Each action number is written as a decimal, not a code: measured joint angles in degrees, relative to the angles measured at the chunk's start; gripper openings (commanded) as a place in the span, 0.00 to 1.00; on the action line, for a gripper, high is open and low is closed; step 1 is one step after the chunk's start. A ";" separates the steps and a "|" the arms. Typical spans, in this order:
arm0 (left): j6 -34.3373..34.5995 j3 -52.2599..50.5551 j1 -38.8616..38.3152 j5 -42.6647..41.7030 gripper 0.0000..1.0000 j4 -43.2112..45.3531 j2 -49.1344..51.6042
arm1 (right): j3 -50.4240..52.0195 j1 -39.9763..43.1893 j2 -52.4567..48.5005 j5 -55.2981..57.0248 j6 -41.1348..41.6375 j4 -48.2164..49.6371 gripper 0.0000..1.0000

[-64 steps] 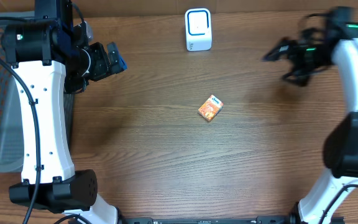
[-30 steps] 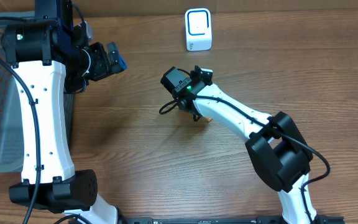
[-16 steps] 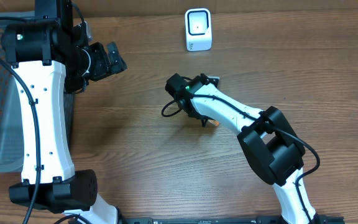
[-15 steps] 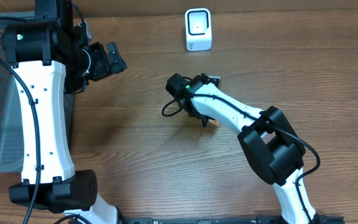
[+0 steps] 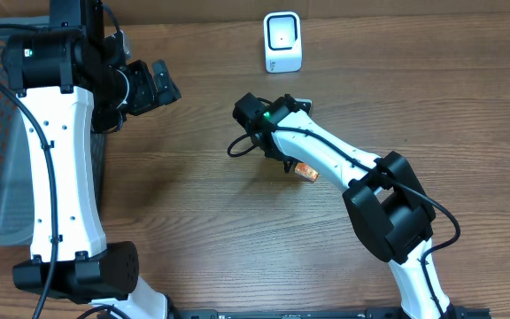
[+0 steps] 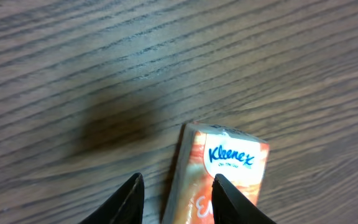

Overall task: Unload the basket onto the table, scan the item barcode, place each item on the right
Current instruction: 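Reach the right gripper down to the orange Kleenex pack, then grasp the Kleenex pack and lift it toward the scanner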

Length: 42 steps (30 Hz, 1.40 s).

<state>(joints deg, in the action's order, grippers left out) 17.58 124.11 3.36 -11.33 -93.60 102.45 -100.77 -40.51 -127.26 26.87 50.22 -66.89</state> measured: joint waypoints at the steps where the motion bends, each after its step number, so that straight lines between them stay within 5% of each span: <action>1: 0.00 0.00 0.00 0.00 1.00 -0.02 0.00 | 0.70 0.02 -0.02 -0.04 0.17 0.55 0.36; 7: 0.00 0.00 0.00 0.00 1.00 -0.02 0.00 | 3.72 0.04 -0.37 -0.33 1.25 1.27 0.27; 12: 0.00 0.00 0.00 -0.02 1.00 -0.02 0.00 | 3.72 0.09 -0.66 -0.76 1.88 1.42 0.04; 24: 0.00 0.00 0.00 0.00 1.00 0.00 0.00 | -11.19 0.72 -0.94 -6.34 -0.66 -6.58 0.04; 29: 0.00 0.00 0.00 -0.02 1.00 -0.02 0.00 | -17.51 2.95 0.79 -18.97 -8.20 -4.02 0.04; 35: 0.00 0.00 0.00 -0.02 1.00 -0.02 0.00 | -14.40 7.21 0.94 -39.52 -15.89 -1.29 0.04; 42: 0.00 0.00 0.00 -0.02 1.00 -0.02 0.00 | 1.64 8.50 0.94 -55.89 -19.67 9.20 0.04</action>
<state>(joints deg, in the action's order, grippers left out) 17.58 124.11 3.36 -11.35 -93.62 102.45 -99.13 -32.01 -126.32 -29.02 30.55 -57.69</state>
